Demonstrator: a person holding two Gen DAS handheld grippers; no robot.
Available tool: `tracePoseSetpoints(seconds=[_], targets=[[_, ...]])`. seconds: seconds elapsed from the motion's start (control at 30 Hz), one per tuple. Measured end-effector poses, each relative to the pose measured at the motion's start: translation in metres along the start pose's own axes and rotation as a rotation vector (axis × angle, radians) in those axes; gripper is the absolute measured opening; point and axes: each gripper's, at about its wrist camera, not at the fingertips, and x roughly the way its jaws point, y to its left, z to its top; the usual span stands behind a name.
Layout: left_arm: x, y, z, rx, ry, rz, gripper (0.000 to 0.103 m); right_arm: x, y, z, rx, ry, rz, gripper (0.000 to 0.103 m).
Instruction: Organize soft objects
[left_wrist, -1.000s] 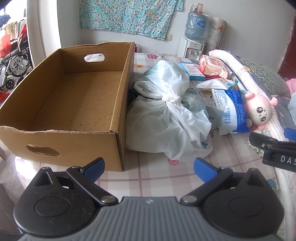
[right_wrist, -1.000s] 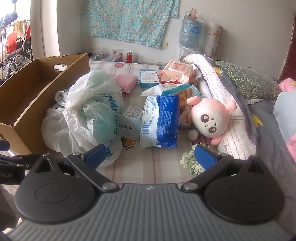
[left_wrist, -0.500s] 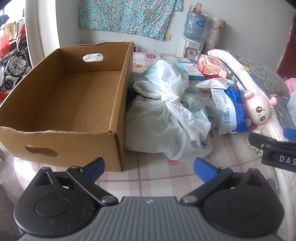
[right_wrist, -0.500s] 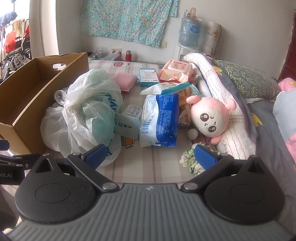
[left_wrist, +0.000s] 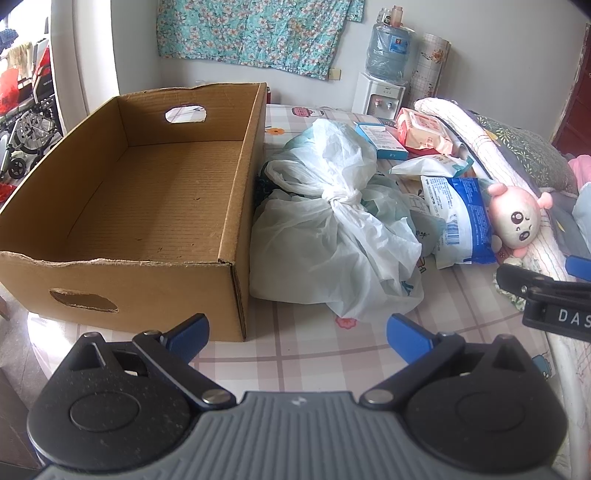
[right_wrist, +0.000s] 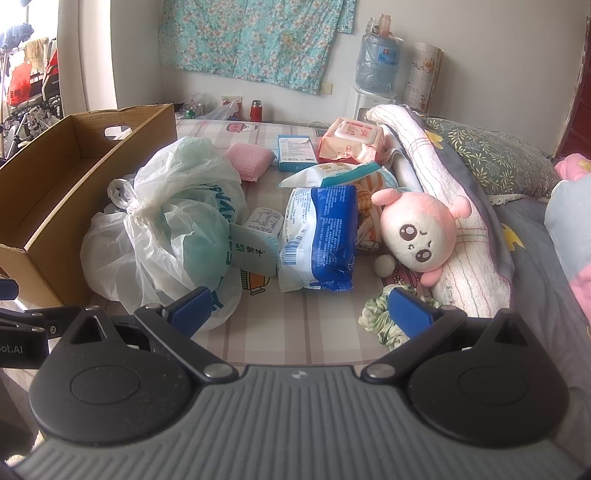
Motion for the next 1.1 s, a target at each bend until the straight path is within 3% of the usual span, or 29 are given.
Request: tracePoseSetpoints(seconds=[0.83, 1.1], targets=[[0.0, 0.0, -0.002, 0.007, -0.001, 0.003, 0.103, 0.004, -0.004, -0.006, 0.022, 0.005, 0.003, 0.102], [-0.009, -0.007, 0.003, 0.05, -0.048, -0.021, 0.103, 0.001, -0.022, -0.015, 0.078, -0.008, -0.003, 0.102]])
